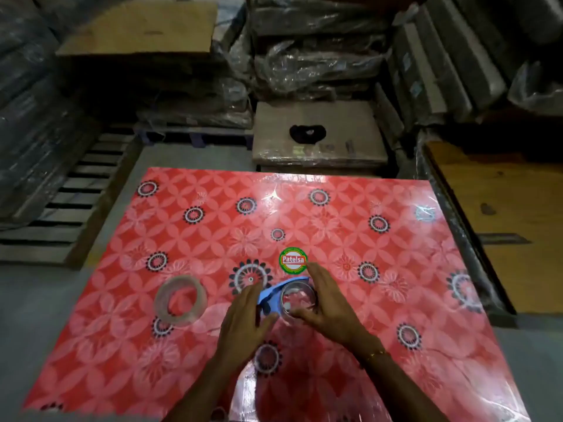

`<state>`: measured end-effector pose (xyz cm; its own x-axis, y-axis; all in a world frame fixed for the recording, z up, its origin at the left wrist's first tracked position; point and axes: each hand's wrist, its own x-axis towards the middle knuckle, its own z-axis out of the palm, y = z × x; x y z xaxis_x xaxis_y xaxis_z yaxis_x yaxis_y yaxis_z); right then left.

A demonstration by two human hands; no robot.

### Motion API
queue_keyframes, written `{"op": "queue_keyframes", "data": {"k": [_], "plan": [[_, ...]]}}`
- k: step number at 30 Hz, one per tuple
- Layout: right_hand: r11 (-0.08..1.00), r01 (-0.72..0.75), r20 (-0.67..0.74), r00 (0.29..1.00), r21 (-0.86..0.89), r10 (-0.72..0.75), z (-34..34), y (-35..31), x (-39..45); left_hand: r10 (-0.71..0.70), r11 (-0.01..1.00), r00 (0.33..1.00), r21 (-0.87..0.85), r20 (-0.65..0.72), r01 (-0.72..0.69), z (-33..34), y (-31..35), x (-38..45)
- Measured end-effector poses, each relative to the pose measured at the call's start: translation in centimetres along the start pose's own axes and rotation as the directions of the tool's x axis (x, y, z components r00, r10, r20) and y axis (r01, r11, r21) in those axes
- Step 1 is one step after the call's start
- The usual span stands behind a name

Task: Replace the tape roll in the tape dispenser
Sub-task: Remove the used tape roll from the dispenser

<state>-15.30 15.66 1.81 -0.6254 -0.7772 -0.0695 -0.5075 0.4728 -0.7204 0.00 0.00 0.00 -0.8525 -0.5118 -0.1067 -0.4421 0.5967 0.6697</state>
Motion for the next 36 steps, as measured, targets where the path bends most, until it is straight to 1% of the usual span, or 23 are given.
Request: {"op": "queue_keyframes", "data": {"k": [1,2,4,6,11,14,20,23,28,32,36], "plan": [[0.999,0.035,0.004,0.999,0.020,-0.035,0.7,0.7,0.0,-0.012,0.999,1.000,-0.031,-0.014,0.011,0.2,-0.1,0.1],[0.998,0.069,0.006,0.998,-0.002,-0.069,1.2,1.2,0.1,-0.035,0.998,0.999,-0.053,-0.023,0.034,0.3,-0.2,0.3],[0.999,0.042,0.047,0.998,-0.021,-0.041,2.0,1.3,-0.3,-0.060,0.994,0.998,-0.090,-0.019,0.058,0.2,-0.3,0.4],[0.999,0.038,0.028,0.999,-0.004,-0.037,2.6,1.5,-0.3,-0.052,0.994,0.998,-0.099,-0.024,0.050,0.2,-0.4,0.7],[0.998,0.052,-0.062,0.997,0.034,-0.050,3.6,2.2,0.6,0.054,0.992,0.995,-0.113,-0.084,-0.063,-0.3,-0.8,2.0],[0.996,0.071,-0.127,0.990,0.047,-0.064,4.3,2.6,1.2,0.144,0.985,0.983,-0.076,-0.110,-0.152,-0.2,-1.7,3.7],[0.988,0.131,-0.290,0.951,0.084,-0.101,5.7,2.8,2.1,0.271,0.959,0.945,-0.036,-0.182,-0.281,0.6,-3.7,5.7],[0.984,0.145,-0.310,0.945,0.106,-0.106,6.1,2.9,2.0,0.316,0.946,0.926,-0.010,-0.208,-0.325,1.3,-4.6,5.8],[0.988,0.144,-0.320,0.940,0.060,-0.118,6.8,3.8,1.6,0.343,0.929,0.910,-0.060,-0.232,-0.365,2.0,-5.7,5.7],[0.975,0.196,-0.315,0.936,0.103,-0.155,6.9,4.5,1.7,0.407,0.900,0.877,-0.051,-0.256,-0.432,2.1,-6.0,5.8],[0.970,0.233,-0.327,0.925,0.076,-0.196,6.7,4.9,1.6,0.421,0.897,0.872,-0.028,-0.250,-0.441,1.8,-6.2,6.0]]}}
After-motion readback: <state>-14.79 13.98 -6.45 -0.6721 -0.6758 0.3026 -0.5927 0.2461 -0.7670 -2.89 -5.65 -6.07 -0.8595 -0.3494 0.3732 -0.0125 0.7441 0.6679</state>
